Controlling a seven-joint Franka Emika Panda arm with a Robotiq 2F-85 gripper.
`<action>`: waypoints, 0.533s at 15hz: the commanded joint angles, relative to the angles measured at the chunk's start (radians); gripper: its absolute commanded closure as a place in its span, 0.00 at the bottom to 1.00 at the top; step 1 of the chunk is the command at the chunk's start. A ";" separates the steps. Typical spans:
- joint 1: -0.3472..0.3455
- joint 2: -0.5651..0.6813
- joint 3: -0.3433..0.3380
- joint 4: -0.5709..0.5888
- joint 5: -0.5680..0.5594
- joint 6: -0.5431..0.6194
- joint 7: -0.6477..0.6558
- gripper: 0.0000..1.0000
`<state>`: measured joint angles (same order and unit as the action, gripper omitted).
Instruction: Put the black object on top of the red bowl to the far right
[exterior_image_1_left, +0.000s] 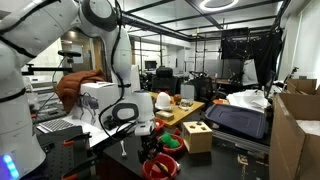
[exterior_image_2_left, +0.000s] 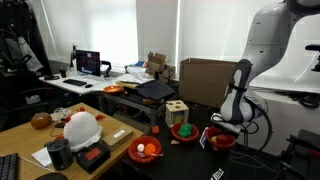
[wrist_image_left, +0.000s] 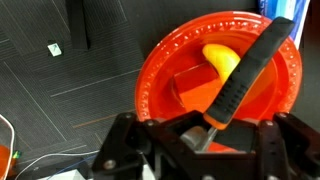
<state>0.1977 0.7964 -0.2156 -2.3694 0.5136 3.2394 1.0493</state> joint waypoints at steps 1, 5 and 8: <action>0.015 -0.037 -0.008 -0.036 0.010 0.024 0.002 1.00; 0.024 -0.031 -0.015 -0.027 0.011 0.015 0.004 0.75; 0.034 -0.026 -0.019 -0.025 0.012 0.014 0.006 0.60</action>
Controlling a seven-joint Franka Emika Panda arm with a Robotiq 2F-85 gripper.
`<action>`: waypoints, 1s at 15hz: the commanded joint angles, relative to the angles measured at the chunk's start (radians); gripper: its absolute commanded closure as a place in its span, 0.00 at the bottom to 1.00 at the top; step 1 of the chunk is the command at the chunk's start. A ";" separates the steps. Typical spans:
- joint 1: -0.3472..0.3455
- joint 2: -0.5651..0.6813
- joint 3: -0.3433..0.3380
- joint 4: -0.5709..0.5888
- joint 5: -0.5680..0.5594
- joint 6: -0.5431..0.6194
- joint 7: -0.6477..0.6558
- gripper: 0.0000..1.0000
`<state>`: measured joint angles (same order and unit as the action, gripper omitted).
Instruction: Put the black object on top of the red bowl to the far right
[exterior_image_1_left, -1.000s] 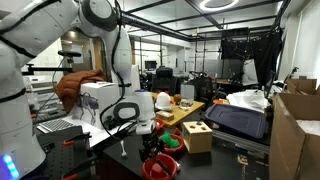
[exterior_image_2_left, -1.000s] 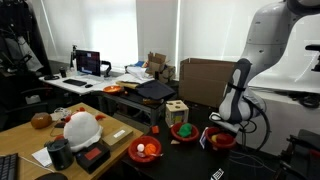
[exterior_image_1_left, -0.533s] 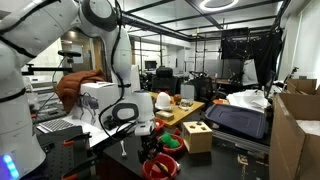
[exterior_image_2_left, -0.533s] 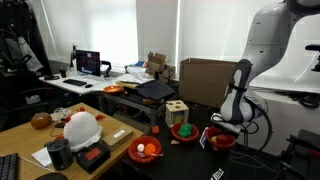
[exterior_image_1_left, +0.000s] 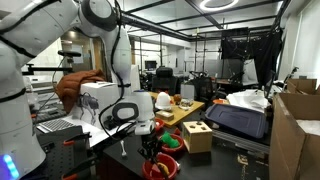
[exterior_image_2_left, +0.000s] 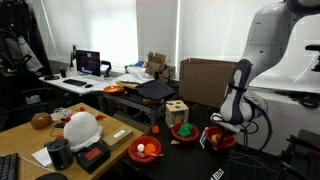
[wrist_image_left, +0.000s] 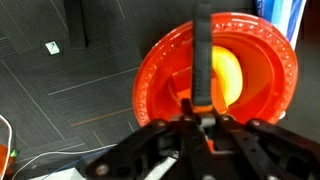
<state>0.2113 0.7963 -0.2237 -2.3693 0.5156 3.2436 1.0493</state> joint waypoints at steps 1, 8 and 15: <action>0.021 -0.026 -0.011 -0.024 0.010 0.010 0.006 0.52; 0.046 -0.022 -0.022 -0.011 0.004 0.003 0.000 0.00; 0.158 0.008 -0.106 0.065 -0.001 -0.021 0.004 0.00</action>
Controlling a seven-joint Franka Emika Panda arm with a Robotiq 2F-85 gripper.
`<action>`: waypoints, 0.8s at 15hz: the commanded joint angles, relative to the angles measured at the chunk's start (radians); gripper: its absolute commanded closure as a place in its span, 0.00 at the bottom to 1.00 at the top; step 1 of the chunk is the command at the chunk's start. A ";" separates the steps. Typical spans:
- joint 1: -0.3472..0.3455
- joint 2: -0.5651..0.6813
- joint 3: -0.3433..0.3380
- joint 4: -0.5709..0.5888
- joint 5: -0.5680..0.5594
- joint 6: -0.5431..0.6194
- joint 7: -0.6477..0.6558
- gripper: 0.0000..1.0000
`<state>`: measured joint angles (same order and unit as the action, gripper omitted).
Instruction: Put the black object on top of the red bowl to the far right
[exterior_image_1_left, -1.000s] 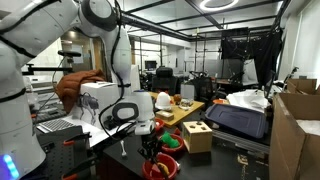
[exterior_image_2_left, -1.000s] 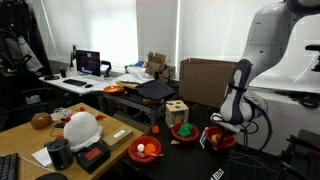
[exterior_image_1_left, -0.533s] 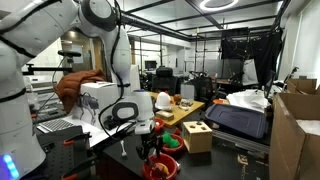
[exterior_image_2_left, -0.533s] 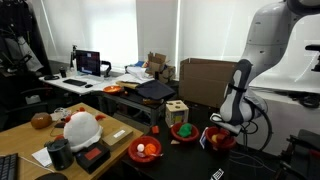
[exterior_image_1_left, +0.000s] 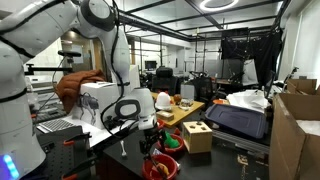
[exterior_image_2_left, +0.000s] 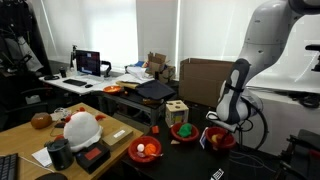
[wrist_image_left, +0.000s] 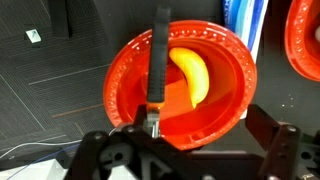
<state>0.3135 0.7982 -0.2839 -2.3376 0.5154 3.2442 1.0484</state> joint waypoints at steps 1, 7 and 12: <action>0.071 0.009 -0.058 0.044 -0.002 -0.025 0.005 0.00; 0.114 0.015 -0.086 0.072 -0.003 -0.023 0.006 0.00; 0.032 -0.022 0.010 0.054 -0.042 0.057 -0.055 0.00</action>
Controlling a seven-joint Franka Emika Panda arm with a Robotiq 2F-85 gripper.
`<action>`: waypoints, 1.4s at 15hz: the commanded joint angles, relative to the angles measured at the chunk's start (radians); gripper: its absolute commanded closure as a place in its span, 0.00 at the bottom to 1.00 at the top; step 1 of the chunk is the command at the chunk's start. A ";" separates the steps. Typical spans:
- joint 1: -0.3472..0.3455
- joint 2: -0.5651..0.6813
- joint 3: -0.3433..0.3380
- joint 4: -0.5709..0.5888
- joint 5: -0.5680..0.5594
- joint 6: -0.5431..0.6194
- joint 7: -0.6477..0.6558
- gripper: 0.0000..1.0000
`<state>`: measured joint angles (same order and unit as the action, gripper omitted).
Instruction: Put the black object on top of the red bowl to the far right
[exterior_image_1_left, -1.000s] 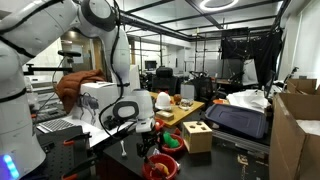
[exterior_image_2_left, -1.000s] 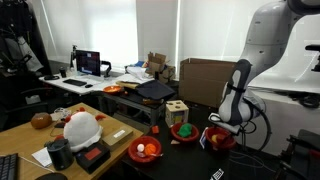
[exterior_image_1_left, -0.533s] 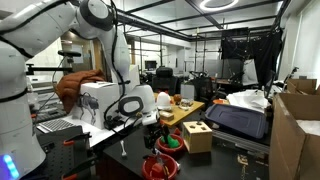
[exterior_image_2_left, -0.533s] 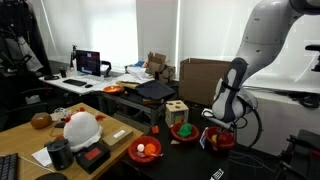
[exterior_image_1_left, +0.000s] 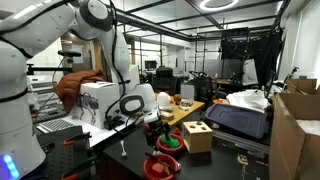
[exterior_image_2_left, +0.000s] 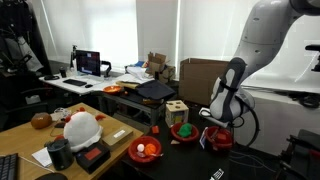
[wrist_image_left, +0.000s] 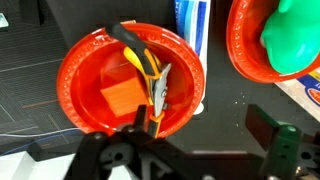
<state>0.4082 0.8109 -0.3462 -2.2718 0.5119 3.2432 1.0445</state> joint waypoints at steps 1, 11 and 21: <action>-0.065 -0.044 0.092 -0.018 -0.055 0.082 -0.077 0.00; -0.452 -0.216 0.506 -0.067 -0.312 0.062 -0.498 0.00; -0.475 -0.419 0.535 -0.114 -0.321 -0.390 -0.861 0.00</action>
<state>-0.1011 0.5040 0.2174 -2.3200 0.1955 2.9555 0.2421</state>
